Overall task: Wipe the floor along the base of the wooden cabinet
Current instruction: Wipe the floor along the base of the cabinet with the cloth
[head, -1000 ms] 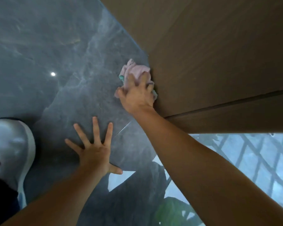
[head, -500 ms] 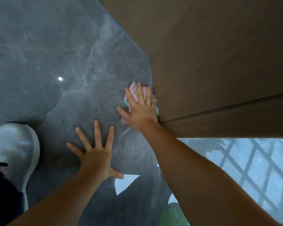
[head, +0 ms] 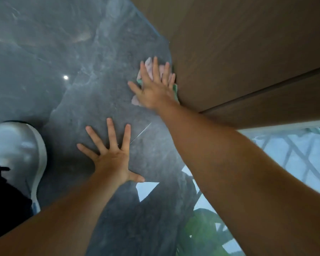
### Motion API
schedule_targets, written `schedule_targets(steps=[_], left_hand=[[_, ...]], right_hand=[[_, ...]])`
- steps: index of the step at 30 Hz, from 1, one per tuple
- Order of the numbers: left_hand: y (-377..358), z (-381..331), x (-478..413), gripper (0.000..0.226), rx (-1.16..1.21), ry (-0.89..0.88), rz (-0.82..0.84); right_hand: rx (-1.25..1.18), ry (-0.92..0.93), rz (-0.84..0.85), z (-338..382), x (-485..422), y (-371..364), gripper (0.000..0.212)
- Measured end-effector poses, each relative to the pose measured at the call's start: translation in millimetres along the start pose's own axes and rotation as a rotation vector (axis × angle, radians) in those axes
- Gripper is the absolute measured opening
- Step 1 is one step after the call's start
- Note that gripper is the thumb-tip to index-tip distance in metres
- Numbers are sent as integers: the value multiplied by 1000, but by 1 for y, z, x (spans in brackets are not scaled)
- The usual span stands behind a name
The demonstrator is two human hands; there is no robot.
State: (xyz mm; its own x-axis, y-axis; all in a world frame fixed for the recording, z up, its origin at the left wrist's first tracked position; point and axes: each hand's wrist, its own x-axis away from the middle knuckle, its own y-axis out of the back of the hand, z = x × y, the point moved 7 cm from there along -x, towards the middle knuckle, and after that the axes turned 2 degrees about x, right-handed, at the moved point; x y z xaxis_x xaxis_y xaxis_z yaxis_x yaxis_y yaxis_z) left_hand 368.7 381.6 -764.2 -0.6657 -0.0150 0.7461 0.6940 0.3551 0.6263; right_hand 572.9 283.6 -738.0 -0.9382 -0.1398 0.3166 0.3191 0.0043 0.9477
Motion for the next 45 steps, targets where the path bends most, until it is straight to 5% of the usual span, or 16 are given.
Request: schedule_targets(steps=[5, 12, 19, 21, 23, 27, 29, 35, 40, 42, 45], left_hand=[[-7, 3, -4, 171, -26, 18, 31], [9, 0, 13, 168, -3, 23, 74], [7, 0, 12, 169, -38, 30, 80], [4, 2, 10, 169, -55, 43, 74], [4, 1, 10, 168, -71, 50, 69], [4, -1, 14, 168, -81, 60, 94], [6, -3, 18, 168, -90, 69, 106], [13, -6, 25, 168, -99, 102, 125], [13, -3, 19, 168, -88, 86, 133], [10, 0, 17, 167, -96, 74, 136], [10, 0, 13, 168, -89, 70, 114]], right_hand=[[85, 9, -69, -9, -31, 13, 84], [168, 219, 7, -34, 204, -70, 85], [486, 786, 106, -127, 219, -80, 75], [542, 707, 82, -178, 208, -75, 73], [538, 426, 77, -234, 206, -67, 69], [-60, -759, -19, -304, 250, -62, 68], [-204, -981, -41, -261, 251, -68, 74], [-112, -192, 3, -23, 230, -91, 79], [203, 458, 64, -89, 253, -81, 72], [268, 443, 97, -145, 248, -75, 69], [29, -273, 49, -229, 239, -64, 64]])
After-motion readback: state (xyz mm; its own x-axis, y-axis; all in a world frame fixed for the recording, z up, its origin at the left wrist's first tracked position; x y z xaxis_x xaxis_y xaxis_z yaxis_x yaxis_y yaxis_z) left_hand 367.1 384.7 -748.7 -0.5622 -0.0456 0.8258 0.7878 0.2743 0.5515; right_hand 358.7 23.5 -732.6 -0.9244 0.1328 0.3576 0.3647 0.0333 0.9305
